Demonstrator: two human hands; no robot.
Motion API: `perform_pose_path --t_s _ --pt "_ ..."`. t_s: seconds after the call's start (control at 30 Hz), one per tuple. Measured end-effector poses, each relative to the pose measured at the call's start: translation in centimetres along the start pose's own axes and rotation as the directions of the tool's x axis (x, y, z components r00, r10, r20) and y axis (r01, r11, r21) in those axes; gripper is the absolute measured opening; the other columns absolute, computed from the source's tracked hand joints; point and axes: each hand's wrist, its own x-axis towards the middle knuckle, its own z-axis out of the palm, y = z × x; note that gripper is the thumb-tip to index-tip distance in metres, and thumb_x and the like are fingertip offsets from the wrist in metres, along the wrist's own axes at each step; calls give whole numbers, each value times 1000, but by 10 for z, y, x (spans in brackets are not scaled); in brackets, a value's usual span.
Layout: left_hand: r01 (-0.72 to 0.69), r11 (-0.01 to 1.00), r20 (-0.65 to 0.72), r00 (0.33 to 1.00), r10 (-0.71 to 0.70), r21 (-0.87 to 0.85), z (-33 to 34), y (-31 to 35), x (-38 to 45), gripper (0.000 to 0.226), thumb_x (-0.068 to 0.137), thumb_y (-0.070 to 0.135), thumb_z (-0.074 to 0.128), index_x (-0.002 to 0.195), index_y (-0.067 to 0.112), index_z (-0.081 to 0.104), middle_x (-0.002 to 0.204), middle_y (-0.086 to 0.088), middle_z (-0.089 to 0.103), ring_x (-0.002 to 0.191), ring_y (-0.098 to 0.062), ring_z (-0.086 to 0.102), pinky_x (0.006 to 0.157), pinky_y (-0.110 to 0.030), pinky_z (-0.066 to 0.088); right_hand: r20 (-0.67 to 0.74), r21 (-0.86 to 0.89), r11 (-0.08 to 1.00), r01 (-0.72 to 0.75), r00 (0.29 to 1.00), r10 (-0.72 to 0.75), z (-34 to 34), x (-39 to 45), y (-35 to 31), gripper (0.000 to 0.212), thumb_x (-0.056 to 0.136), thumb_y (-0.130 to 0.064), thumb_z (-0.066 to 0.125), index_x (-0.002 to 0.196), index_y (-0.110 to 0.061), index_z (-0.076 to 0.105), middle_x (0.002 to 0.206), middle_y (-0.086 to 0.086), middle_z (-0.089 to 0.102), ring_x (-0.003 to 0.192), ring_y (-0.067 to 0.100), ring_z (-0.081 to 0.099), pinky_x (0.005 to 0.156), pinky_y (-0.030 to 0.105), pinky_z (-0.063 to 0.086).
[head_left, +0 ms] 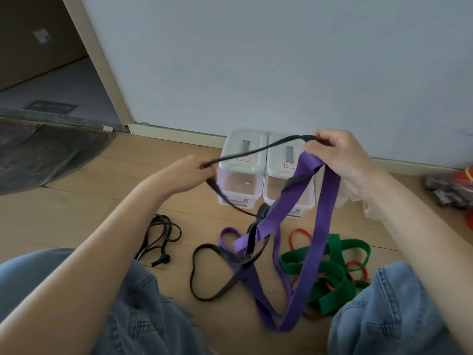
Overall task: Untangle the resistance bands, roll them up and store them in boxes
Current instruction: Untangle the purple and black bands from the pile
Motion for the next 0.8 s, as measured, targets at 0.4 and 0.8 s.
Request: perform_pose_path --t_s 0.4,0.8 --pt "-59 329 75 922 380 -942 -6 52 -9 13 79 5 59 88 13 55 62 5 45 59 -9 43 56 -19 43 741 9 999 -32 671 15 32 -21 1 46 81 -25 69 124 -16 54 101 4 67 98 3 62 85 17 47" --pt "-107 989 350 935 64 106 43 -4 3 20 96 11 43 104 6 61 100 -6 69 102 -18 61 84 -18 44 180 841 540 -39 961 -210 9 0 -14 7 79 -16 59 84 -16 64 72 -3 54 60 10 47 68 25 42"
